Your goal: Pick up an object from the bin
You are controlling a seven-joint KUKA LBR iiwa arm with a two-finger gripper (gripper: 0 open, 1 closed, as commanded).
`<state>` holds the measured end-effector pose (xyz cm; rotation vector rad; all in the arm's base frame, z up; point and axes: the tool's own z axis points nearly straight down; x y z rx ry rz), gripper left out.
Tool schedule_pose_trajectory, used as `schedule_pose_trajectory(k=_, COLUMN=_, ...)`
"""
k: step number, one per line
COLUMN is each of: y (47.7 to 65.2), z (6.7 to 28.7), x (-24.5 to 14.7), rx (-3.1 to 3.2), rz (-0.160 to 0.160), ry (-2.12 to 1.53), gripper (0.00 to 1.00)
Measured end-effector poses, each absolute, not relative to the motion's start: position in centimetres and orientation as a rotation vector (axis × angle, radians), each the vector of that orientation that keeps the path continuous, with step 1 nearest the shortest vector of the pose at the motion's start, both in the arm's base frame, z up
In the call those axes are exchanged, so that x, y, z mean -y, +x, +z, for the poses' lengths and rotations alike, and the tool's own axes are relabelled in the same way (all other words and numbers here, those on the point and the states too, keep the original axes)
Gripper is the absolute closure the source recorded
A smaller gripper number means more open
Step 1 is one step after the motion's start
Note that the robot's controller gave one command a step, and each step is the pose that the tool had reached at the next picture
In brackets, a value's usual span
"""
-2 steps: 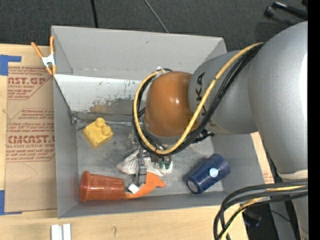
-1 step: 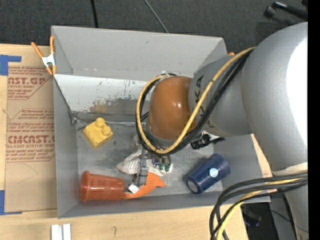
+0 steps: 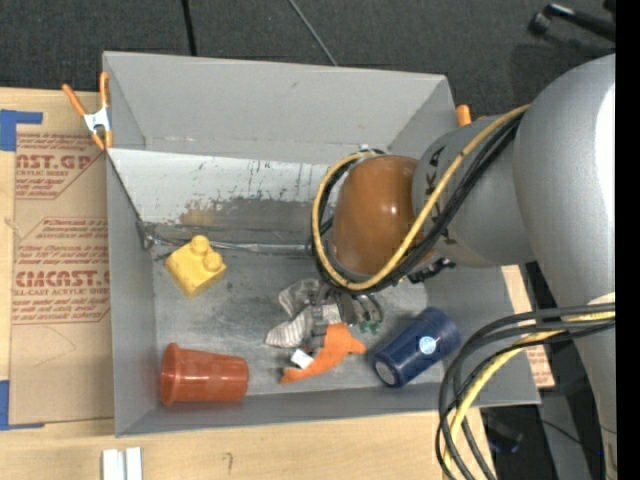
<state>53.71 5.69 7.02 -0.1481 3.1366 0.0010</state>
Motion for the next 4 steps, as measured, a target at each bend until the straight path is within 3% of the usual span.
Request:
schedule_pose_trajectory(k=1, y=53.7, z=7.0, x=-5.7, rx=-3.137, rz=0.001, ry=-0.148, gripper=1.00)
schedule_pose_trajectory(k=2, y=55.5, z=18.3, x=-5.7, rx=-3.137, rz=0.002, ry=-0.123, gripper=1.00)
schedule_pose_trajectory(k=3, y=55.5, z=18.3, x=-5.7, rx=-3.137, rz=0.002, ry=-0.123, gripper=1.00)
schedule_pose_trajectory(k=4, y=58.4, z=27.9, x=-6.3, rx=-3.135, rz=0.001, ry=-0.132, gripper=1.00)
